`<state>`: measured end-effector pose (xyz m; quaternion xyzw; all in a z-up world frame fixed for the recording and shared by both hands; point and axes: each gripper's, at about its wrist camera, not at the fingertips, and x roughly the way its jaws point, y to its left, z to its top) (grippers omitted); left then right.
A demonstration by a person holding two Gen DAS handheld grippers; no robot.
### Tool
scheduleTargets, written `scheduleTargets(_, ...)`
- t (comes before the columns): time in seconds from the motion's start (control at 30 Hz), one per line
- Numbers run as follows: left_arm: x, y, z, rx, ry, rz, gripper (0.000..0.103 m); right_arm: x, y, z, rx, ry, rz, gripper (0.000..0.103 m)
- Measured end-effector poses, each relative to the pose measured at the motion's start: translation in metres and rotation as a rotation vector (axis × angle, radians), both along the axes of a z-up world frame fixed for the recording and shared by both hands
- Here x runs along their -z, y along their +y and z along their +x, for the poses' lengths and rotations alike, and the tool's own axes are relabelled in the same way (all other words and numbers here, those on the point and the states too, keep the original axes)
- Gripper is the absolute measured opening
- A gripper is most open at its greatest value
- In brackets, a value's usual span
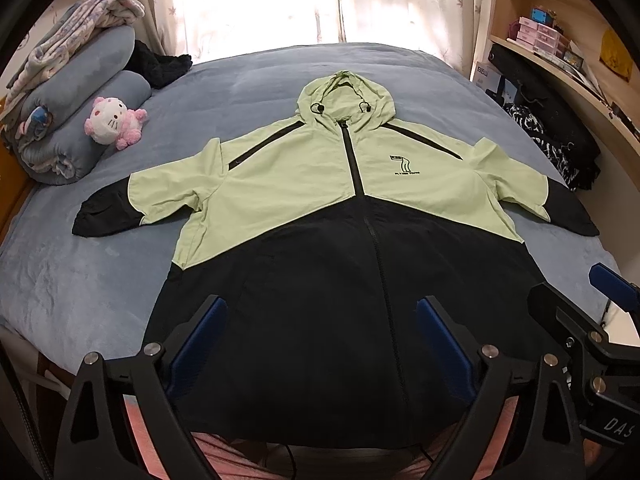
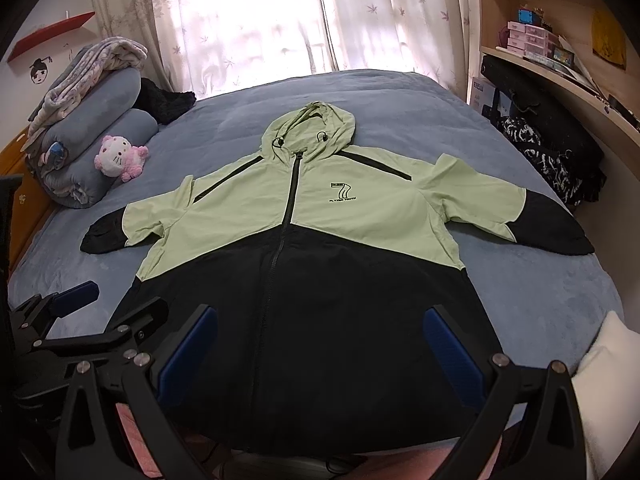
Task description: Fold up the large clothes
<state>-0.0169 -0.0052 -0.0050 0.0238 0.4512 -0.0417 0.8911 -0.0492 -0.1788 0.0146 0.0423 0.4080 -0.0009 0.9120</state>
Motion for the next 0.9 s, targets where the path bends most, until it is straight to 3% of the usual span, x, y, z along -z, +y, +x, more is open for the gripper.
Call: scheduleTargets(0.9, 0.002, -0.012, 0.003, -0.025, 0.013, -0.031, 0.095, 0.0, -0.022, -0.003, 0.039, -0.038, 0.027, 0.103)
